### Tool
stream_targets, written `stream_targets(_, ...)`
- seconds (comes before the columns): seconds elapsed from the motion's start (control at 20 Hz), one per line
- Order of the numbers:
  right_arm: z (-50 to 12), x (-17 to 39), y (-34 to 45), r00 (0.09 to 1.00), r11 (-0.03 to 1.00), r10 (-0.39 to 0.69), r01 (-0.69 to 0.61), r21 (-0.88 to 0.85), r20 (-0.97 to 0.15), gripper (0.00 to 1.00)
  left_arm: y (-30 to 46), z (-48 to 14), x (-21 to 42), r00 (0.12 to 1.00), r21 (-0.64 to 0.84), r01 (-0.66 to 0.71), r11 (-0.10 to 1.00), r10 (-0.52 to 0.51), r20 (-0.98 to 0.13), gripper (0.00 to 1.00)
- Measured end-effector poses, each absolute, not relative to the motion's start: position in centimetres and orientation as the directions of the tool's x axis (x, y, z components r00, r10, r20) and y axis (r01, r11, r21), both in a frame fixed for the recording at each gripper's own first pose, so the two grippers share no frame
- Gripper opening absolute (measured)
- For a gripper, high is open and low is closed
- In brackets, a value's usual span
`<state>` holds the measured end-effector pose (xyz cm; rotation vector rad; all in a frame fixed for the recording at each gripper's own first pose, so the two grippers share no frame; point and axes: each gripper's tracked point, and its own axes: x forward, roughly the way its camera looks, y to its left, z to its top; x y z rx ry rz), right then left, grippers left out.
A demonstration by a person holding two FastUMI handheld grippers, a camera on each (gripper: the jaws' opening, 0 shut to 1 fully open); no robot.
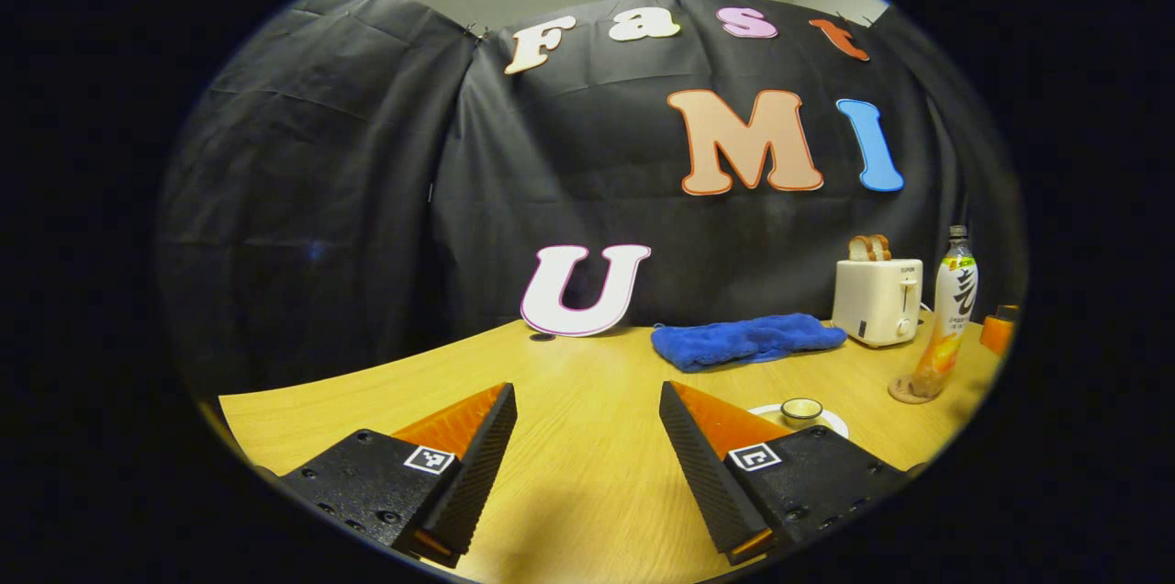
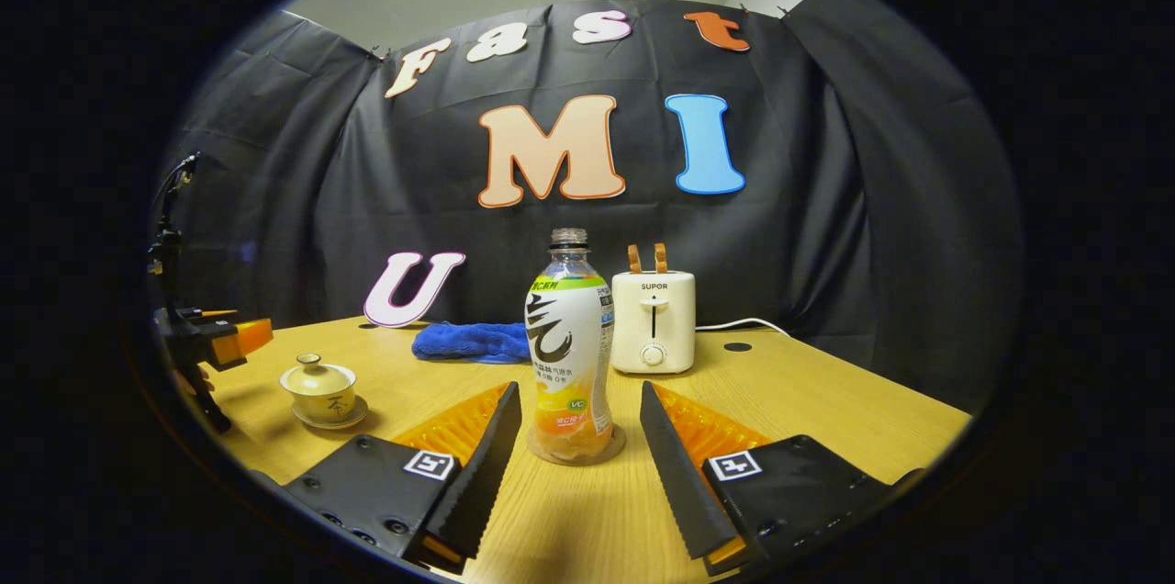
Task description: Open the teacup lid with one hand, grasp the water bottle and pour water into the teacup with the other hand; after pouring, place the water bottle on the coaster and then close the teacup lid.
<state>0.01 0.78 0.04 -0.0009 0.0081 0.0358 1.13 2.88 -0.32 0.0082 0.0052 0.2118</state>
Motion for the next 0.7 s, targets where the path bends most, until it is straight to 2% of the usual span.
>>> stream_targets(0.15, 0.1, 0.0, -0.5, 1.000, 1.000, -0.026, 0.026, -0.003, -0.005, 0.84, 2.9, -0.3, 1.1, 0.976, 0.009, -0.216, 0.976, 0.216, -0.004, 0.92)
stream_targets(0.2, 0.1, 0.0, -0.6, 0.999, 0.999, -0.037, 0.037, -0.003, -0.005, 0.80, 2.9, -0.3, 1.1, 0.976, 0.009, -0.216, 0.976, 0.216, -0.004, 0.92)
stream_targets(0.6, 0.1, 0.0, -0.7, 0.999, 0.999, -0.040, 0.040, -0.003, -0.006, 0.80, 2.9, -0.3, 1.1, 0.977, 0.009, -0.215, 0.976, 0.215, -0.004, 0.92)
stream_targets(0.65, 0.1, 0.0, -0.7, 0.999, 0.999, -0.039, 0.039, -0.003, -0.006, 0.84, 2.9, -0.3, 1.1, 0.977, 0.009, -0.215, 0.976, 0.215, -0.004, 0.92)
stream_targets(0.7, 0.1, 0.1, -0.7, 0.999, 0.999, -0.039, 0.039, -0.003, -0.006, 0.80, 2.9, -0.3, 1.0, 0.977, 0.009, -0.215, 0.976, 0.215, -0.004, 0.92)
